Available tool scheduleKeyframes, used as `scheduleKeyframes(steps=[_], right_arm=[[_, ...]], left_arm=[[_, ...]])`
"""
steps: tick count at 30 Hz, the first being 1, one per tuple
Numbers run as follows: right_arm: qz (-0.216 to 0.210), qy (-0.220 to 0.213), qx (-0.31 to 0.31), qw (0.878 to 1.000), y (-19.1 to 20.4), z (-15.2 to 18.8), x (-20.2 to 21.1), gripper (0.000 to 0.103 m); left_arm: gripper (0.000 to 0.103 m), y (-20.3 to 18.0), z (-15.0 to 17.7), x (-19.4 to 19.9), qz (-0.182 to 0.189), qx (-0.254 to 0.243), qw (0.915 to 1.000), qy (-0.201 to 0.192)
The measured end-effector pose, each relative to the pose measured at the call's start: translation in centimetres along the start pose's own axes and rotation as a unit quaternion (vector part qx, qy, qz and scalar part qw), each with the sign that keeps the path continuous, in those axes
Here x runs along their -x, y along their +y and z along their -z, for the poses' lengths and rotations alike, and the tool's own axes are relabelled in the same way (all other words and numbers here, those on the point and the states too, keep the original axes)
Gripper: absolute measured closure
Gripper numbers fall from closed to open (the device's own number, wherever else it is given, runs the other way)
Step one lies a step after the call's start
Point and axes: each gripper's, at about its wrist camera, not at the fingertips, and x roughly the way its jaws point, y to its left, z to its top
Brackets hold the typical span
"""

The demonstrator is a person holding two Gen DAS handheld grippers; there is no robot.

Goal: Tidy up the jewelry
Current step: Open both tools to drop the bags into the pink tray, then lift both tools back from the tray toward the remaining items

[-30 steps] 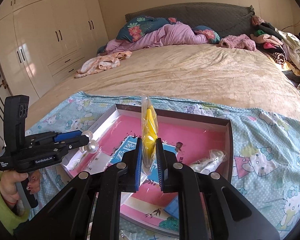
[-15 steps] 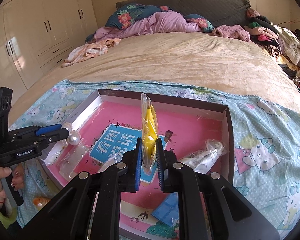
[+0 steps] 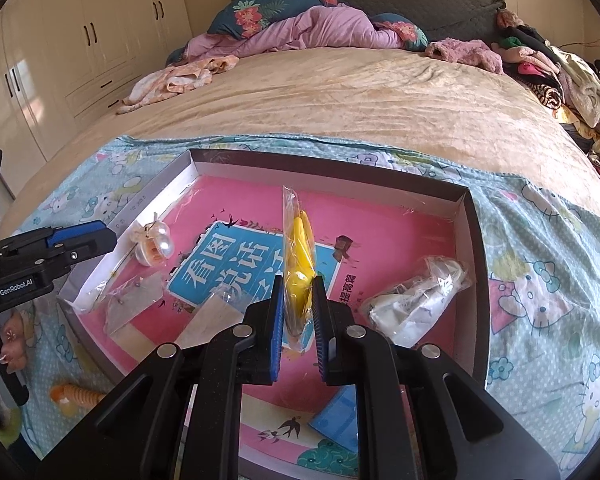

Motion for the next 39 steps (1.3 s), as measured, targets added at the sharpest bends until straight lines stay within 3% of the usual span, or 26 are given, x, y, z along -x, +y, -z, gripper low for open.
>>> scheduleKeyframes(steps=[6, 15, 23, 32, 34, 36, 39], right_arm=[[-0.01, 0.002, -0.004, 1.0, 0.2, 0.2, 0.2, 0.089], [-0.017, -0.005, -0.004, 1.0, 0.5, 0.4, 1.3, 0.078], [-0.021, -0.019, -0.011, 1.0, 0.6, 0.5, 2.7, 0.054], [-0.018, -0.044, -0.02, 0.999, 0.5, 0.5, 5.0, 0.029], [-0.019, -0.049, -0.022, 0.998, 0.5, 0.5, 5.5, 0.028], [-0.02, -0.053, -0.023, 0.998, 0.5, 0.5, 6.0, 0.026], [-0.019, -0.062, -0.024, 0.998, 0.5, 0.5, 6.9, 0.02]], left_arm=[[0.064, -0.3, 0.0, 0.4, -0.003, -0.002, 1.0, -0.003], [0.056, -0.7, 0.1, 1.4, -0.005, 0.0, 0.9999, -0.009], [0.048, -0.8, 0.1, 2.4, -0.006, 0.006, 0.9999, -0.015], [0.026, -1.1, 0.1, 3.4, -0.01, 0.008, 0.9997, -0.02], [0.024, -1.2, 0.1, 3.9, -0.01, 0.007, 0.9996, -0.024], [0.016, -1.3, 0.1, 4.3, -0.01, 0.008, 0.9996, -0.026], [0.015, -1.5, 0.1, 4.8, -0.013, 0.007, 0.9995, -0.03]])
